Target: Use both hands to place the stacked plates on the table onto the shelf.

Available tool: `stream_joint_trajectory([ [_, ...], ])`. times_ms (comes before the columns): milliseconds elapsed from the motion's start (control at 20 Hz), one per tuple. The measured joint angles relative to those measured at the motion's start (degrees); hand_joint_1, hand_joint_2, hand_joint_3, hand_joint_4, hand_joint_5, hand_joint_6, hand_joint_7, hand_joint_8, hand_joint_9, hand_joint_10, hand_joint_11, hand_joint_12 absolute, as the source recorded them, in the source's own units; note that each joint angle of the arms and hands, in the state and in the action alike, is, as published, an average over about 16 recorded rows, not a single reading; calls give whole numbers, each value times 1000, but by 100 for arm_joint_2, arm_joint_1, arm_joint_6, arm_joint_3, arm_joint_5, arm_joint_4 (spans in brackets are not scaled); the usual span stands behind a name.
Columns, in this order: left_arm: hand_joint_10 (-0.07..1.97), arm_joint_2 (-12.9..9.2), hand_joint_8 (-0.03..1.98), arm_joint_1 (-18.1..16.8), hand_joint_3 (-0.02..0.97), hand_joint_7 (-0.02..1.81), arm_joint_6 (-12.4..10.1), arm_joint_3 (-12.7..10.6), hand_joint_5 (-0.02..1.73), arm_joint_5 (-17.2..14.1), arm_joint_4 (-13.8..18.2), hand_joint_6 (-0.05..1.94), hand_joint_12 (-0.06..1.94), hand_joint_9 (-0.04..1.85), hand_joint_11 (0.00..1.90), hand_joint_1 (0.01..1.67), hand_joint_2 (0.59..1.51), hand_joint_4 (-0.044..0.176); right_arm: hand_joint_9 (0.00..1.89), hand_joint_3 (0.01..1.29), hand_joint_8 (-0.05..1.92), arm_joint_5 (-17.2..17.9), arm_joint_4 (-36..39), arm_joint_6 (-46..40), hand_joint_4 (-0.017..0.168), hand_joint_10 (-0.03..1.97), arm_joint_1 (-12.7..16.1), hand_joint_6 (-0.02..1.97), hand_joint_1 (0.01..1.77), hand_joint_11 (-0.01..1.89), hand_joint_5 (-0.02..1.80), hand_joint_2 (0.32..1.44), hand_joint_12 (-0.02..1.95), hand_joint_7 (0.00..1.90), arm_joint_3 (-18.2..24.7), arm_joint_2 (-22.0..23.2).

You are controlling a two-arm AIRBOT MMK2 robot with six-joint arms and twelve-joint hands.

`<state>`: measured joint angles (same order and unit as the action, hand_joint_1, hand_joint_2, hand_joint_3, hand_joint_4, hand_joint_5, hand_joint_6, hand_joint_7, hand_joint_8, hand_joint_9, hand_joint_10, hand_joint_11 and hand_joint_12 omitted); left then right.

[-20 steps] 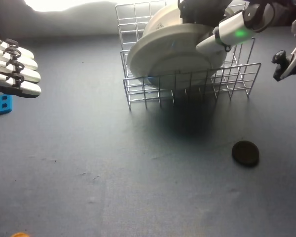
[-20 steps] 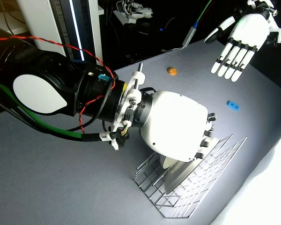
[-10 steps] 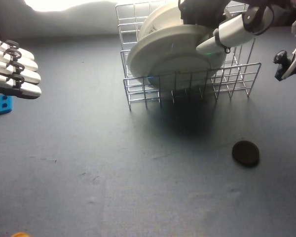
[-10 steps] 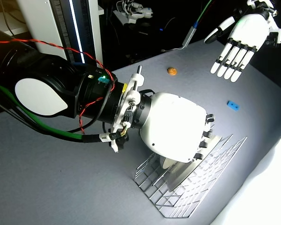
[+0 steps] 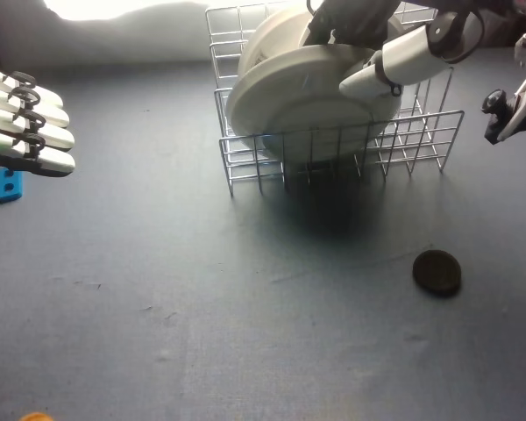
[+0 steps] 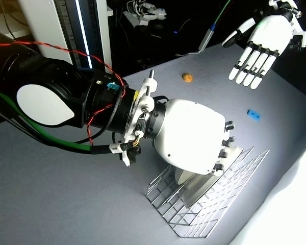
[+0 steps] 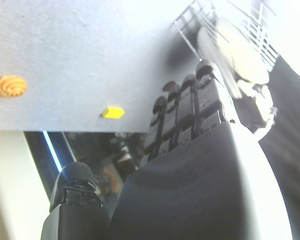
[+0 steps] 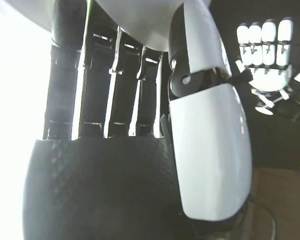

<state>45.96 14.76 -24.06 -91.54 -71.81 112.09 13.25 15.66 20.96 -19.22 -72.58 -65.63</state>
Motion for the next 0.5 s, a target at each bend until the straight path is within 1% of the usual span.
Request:
stream_joint_trajectory([
  [150,-55,0,-11,0,16,18,7,6,20,-1,0,17,2,17,16,23,1115,7,1149,13,28,17,-1,-17,-4,53,52,305,1201,744,842,1012,1168,1080,0,16],
  [300,-55,0,-11,0,16,18,25,17,21,-2,0,17,2,17,16,23,1116,7,1132,13,19,29,-2,-35,-2,33,106,154,1187,706,843,1012,1181,1061,4,42],
  [500,-55,4,-11,0,17,18,76,58,20,-6,-1,17,1,17,16,24,1116,7,1116,13,16,27,-1,-60,-1,25,194,109,1172,679,820,1012,1172,1037,26,97],
])
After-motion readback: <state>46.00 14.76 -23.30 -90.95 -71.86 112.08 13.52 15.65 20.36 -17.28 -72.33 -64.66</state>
